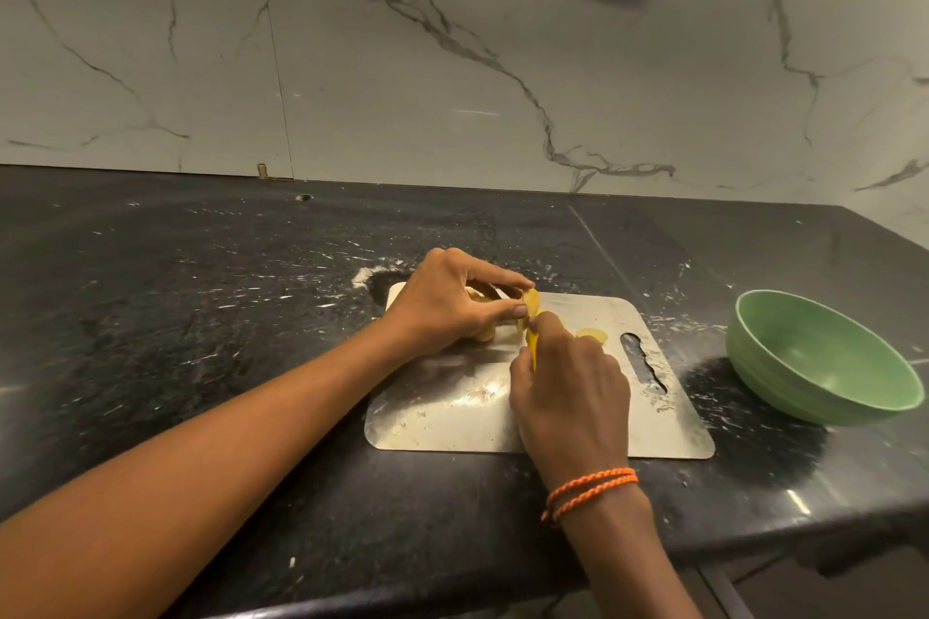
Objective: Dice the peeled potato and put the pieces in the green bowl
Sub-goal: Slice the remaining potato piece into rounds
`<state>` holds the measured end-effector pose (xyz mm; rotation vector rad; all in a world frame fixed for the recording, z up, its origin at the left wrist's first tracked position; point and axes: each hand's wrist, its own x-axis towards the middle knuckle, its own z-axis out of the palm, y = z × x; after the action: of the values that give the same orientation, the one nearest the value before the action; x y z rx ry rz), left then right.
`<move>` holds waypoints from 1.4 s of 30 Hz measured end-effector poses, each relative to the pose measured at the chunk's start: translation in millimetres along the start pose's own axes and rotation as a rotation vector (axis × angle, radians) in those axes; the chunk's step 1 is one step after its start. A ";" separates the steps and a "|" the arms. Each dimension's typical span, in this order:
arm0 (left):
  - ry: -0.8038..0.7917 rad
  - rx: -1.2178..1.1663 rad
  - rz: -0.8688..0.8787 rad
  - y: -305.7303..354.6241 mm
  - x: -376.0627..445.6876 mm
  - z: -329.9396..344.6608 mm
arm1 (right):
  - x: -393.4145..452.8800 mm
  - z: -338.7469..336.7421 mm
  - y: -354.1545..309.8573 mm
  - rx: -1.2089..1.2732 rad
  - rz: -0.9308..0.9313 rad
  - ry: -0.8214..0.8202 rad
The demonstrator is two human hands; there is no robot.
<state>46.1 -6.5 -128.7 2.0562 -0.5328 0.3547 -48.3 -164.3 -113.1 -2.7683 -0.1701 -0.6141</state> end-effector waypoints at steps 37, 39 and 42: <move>-0.047 0.717 0.088 27.0 15.6 34.3 | -7.1 -10.3 80.9 0.179 0.145 0.101; -0.055 0.680 0.074 28.3 16.2 37.2 | -8.6 -9.7 82.1 0.178 0.143 0.112; -0.047 0.689 0.083 34.8 19.3 49.8 | -9.4 -7.7 81.7 0.189 0.133 0.122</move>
<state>47.1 -69.7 -119.7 2.7135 -0.5766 0.6020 -45.2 -244.7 -132.0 -2.5286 -0.0152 -0.6919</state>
